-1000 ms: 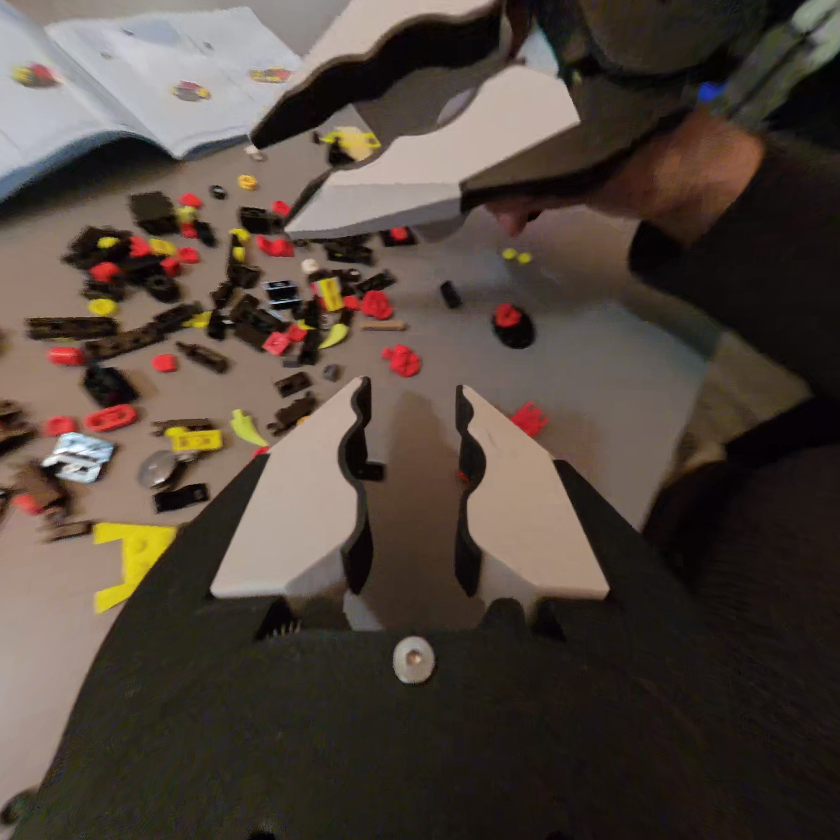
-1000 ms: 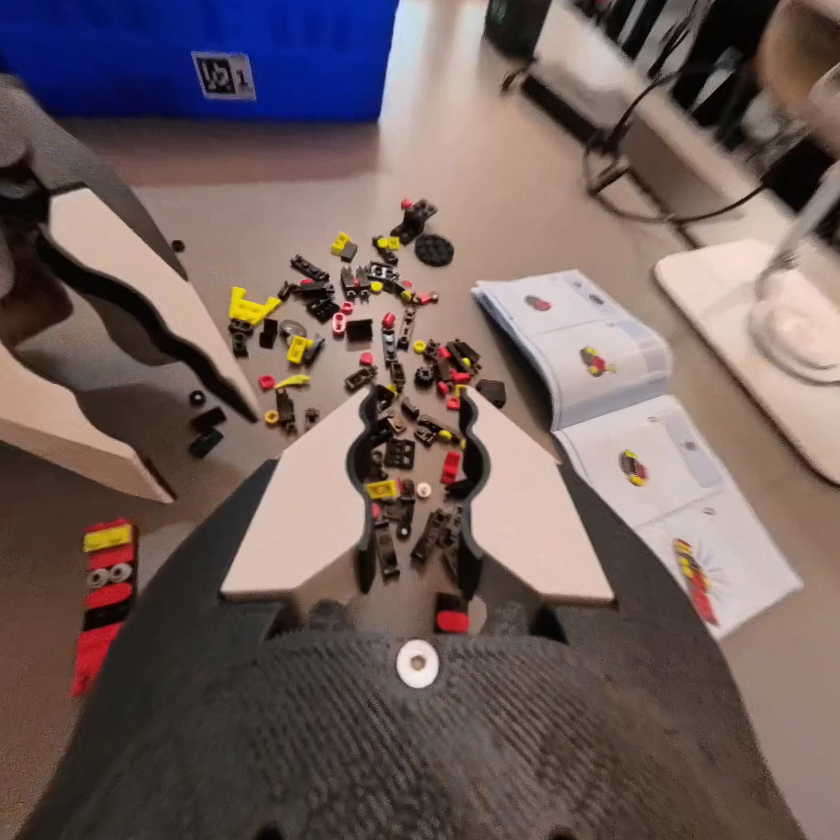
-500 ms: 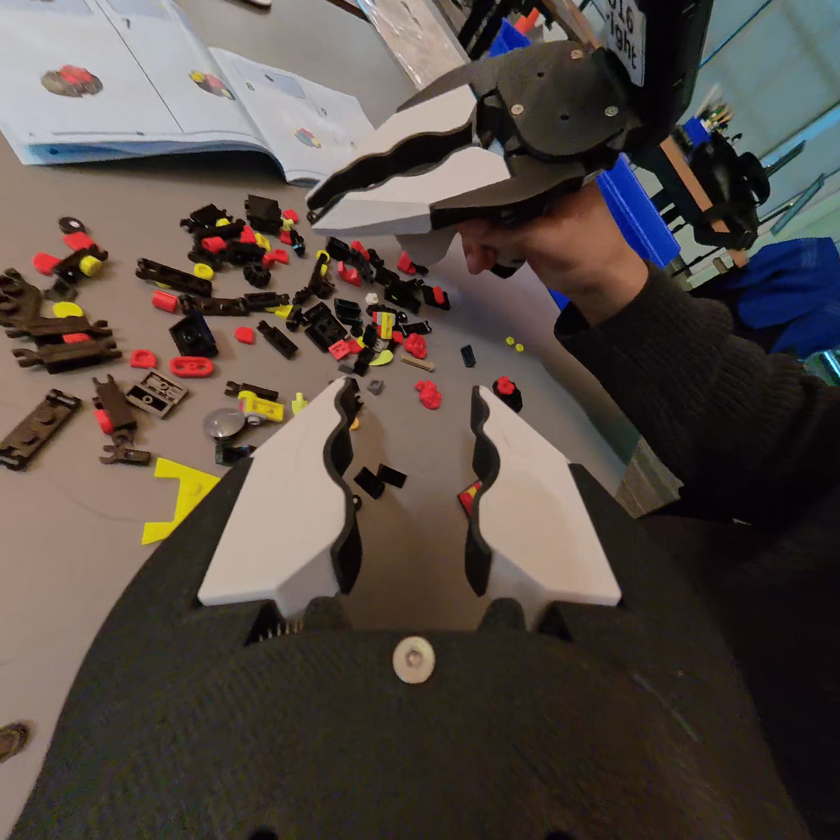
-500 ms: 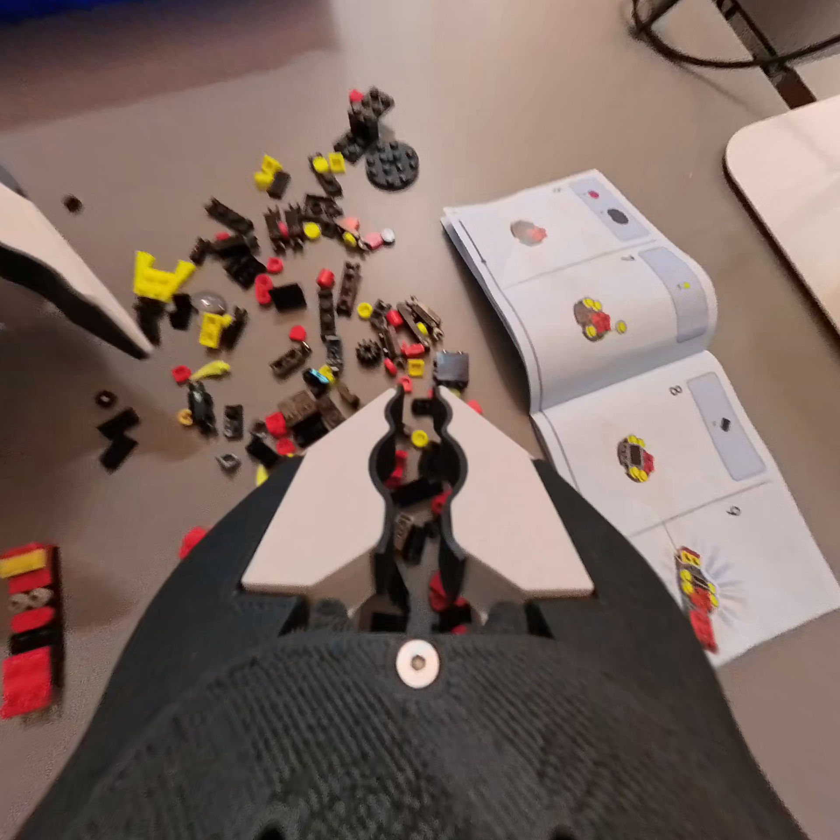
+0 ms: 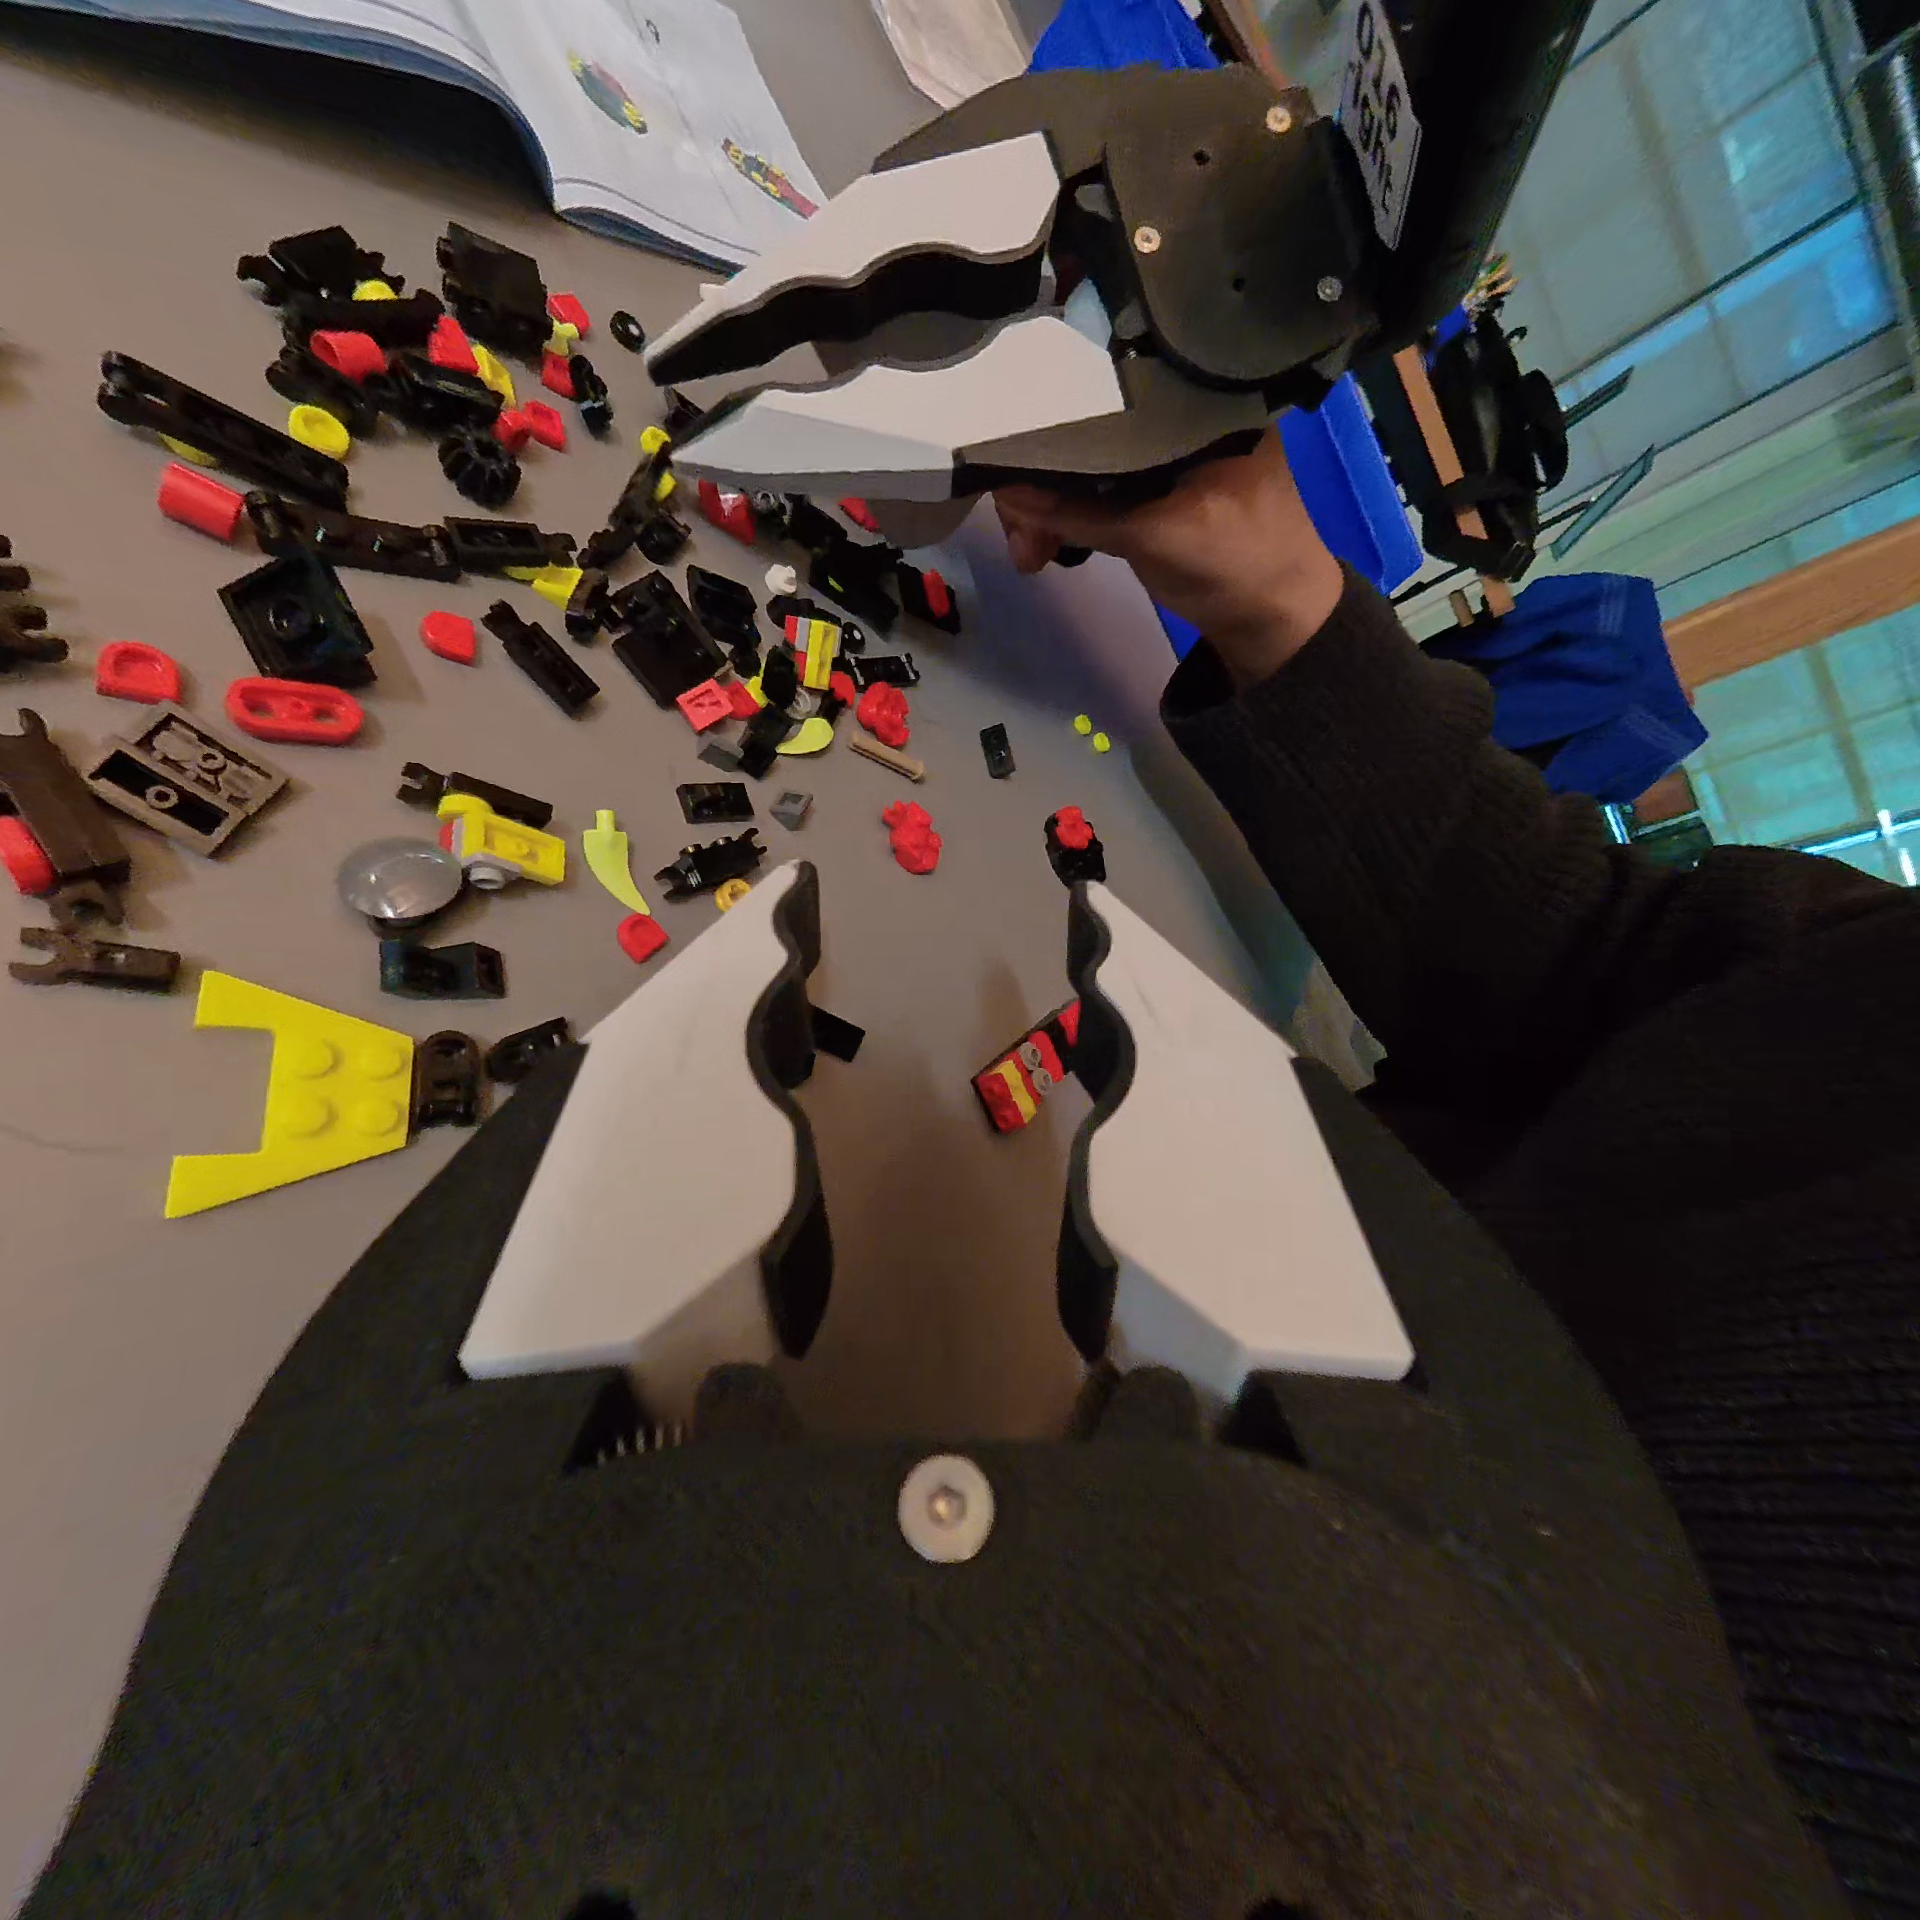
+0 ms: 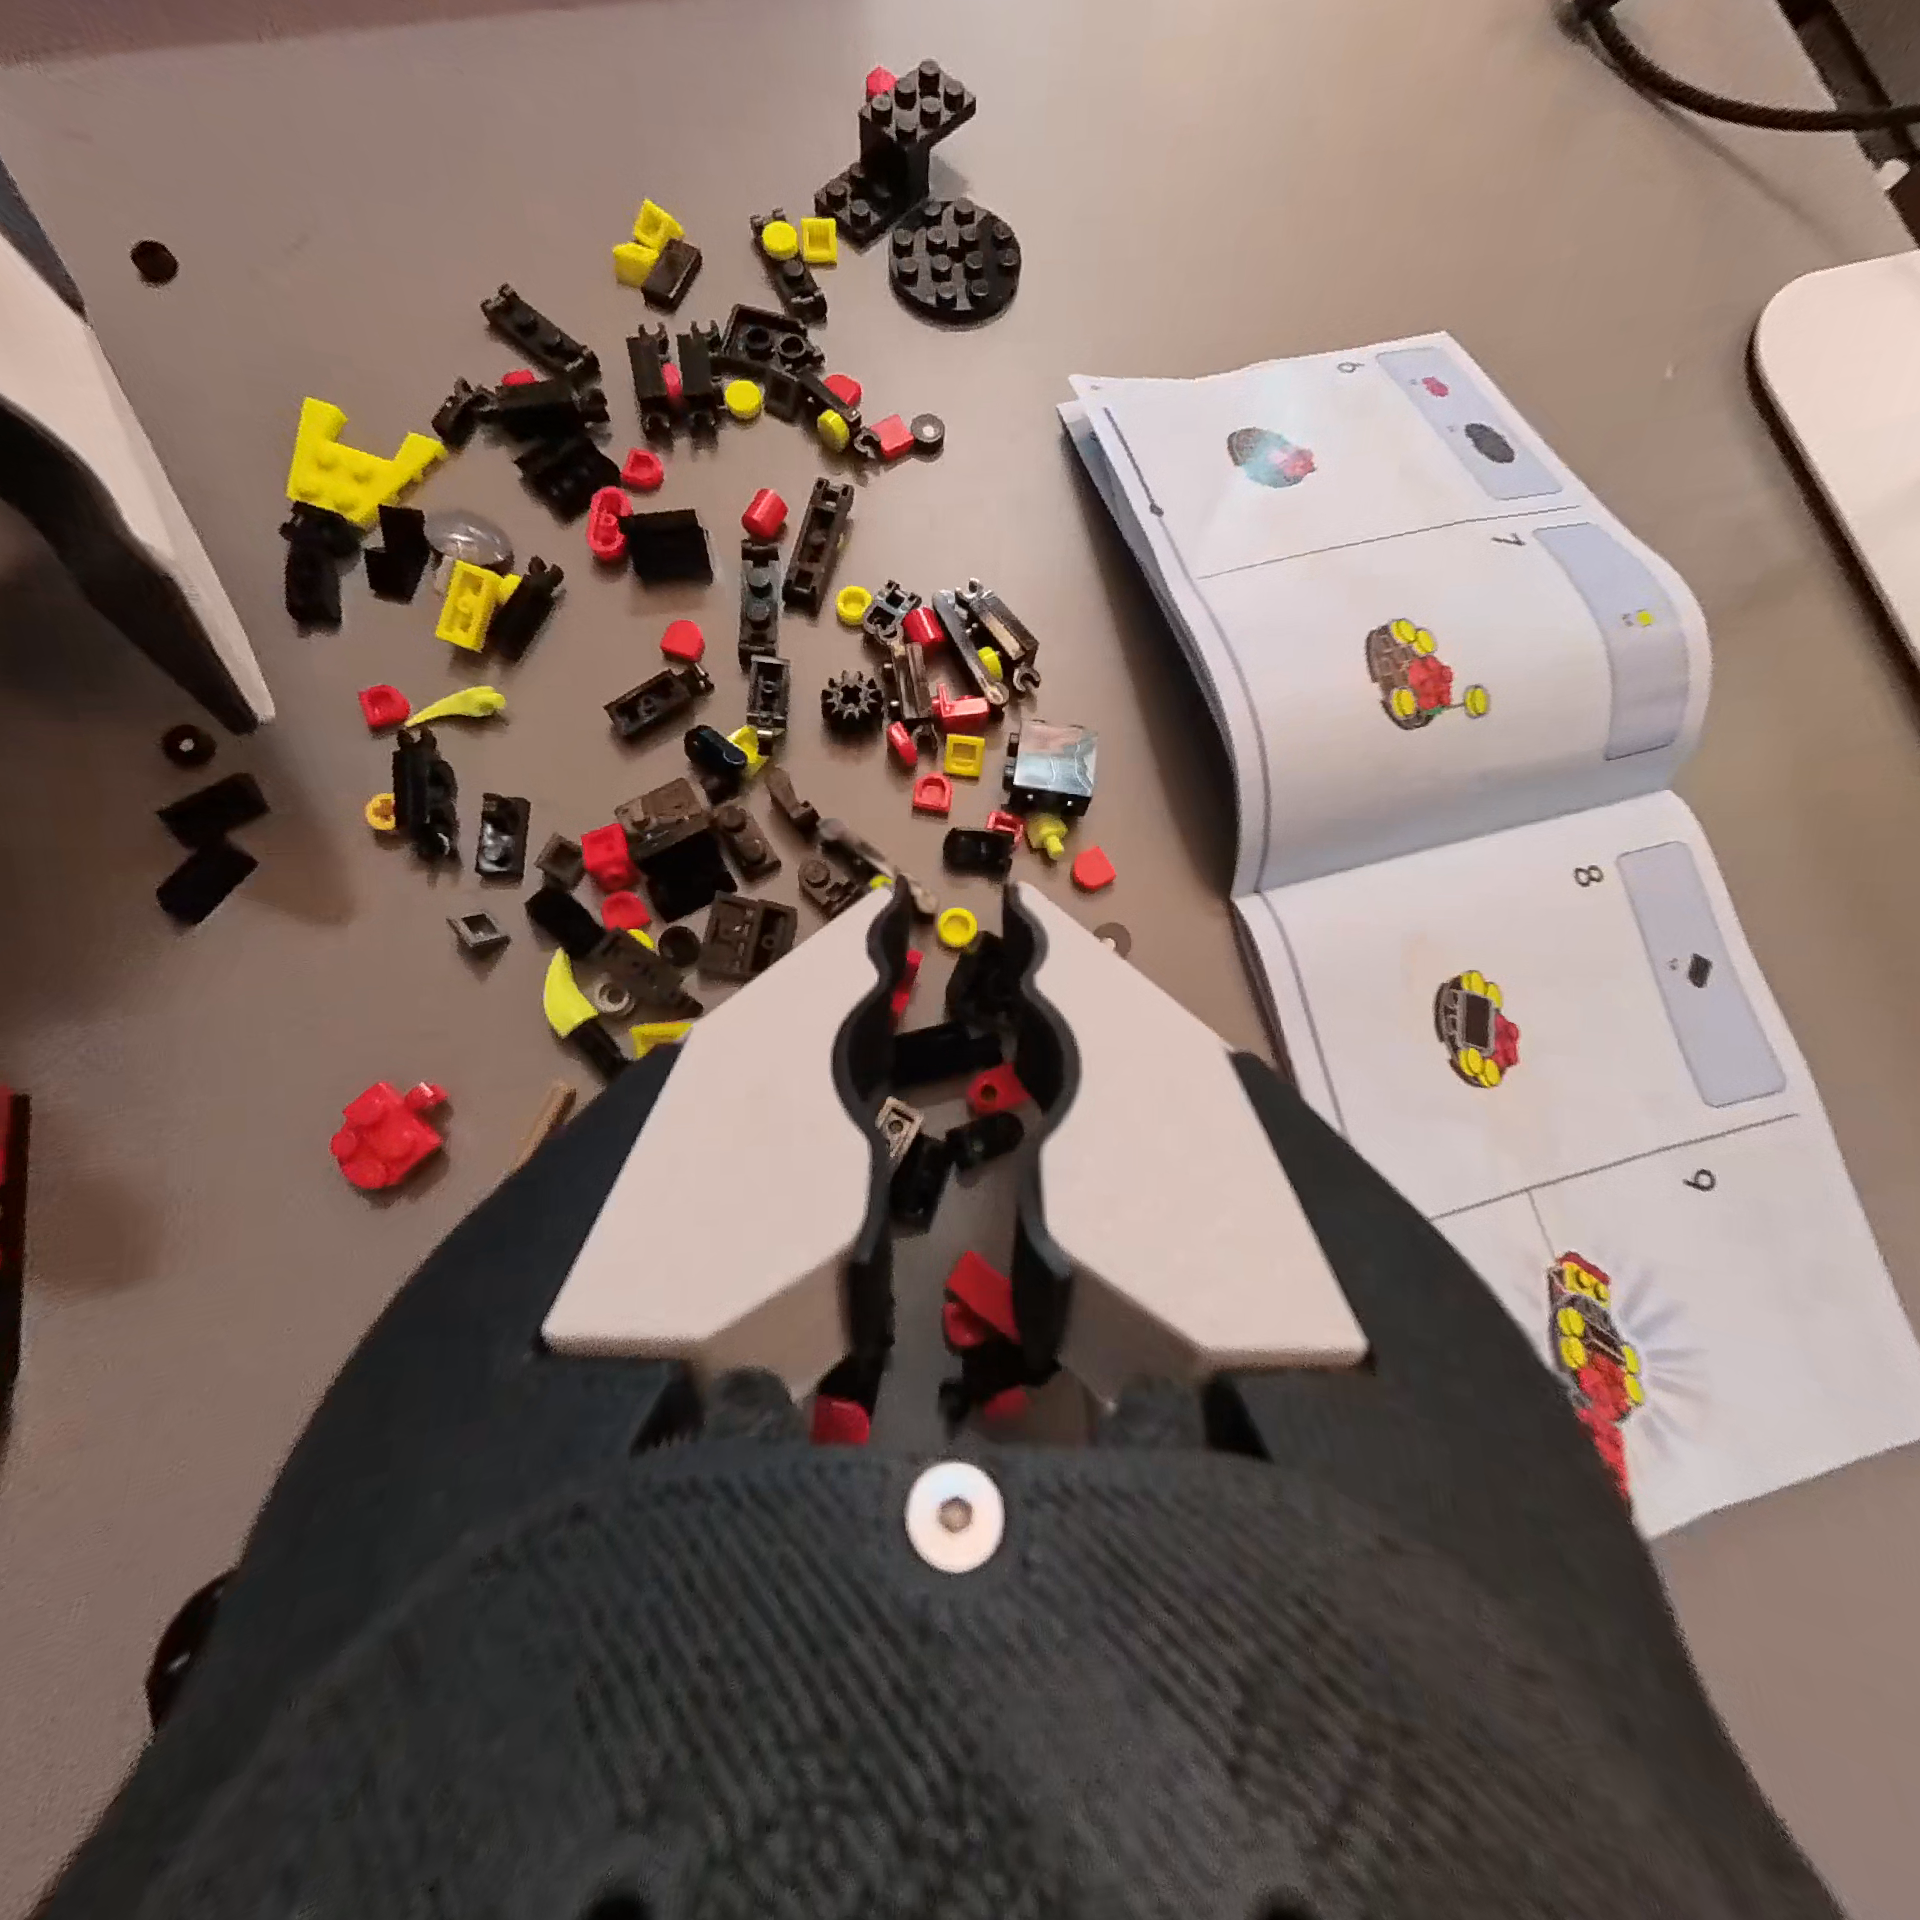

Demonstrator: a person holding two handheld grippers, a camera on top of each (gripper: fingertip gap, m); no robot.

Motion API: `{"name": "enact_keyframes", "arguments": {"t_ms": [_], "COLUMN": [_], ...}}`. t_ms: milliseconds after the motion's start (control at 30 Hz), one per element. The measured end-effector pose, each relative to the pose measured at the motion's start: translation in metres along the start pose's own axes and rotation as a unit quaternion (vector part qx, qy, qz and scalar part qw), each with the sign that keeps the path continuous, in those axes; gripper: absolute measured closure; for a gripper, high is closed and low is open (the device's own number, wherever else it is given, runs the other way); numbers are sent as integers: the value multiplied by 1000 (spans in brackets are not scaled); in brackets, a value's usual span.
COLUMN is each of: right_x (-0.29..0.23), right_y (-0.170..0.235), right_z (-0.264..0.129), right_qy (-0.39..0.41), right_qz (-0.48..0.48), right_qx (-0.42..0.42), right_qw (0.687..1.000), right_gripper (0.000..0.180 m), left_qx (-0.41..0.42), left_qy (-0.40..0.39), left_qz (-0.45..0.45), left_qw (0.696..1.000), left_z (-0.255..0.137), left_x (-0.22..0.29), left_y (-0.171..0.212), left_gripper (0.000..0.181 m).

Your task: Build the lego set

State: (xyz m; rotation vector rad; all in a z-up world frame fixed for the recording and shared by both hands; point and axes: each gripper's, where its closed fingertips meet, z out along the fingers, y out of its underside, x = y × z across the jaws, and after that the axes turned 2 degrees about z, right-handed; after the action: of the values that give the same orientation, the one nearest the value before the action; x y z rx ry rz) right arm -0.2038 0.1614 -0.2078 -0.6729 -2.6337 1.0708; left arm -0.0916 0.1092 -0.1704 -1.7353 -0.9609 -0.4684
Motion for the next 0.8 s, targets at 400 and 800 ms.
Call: {"name": "enact_keyframes", "arguments": {"t_ms": [400, 800], "right_x": [-3, 1], "right_y": [10, 6], "right_z": [3, 1], "right_qy": [-14, 7], "right_qz": [7, 1], "right_qx": [-19, -28], "right_qw": [1000, 1000], "right_gripper": [162, 174], "left_qx": [-6, -18], "left_qy": [3, 7], "left_qz": [2, 4], "left_qw": [1000, 1000], "left_z": [2, 4], "left_x": [2, 5], "left_y": [3, 7], "left_gripper": [135, 135]}}
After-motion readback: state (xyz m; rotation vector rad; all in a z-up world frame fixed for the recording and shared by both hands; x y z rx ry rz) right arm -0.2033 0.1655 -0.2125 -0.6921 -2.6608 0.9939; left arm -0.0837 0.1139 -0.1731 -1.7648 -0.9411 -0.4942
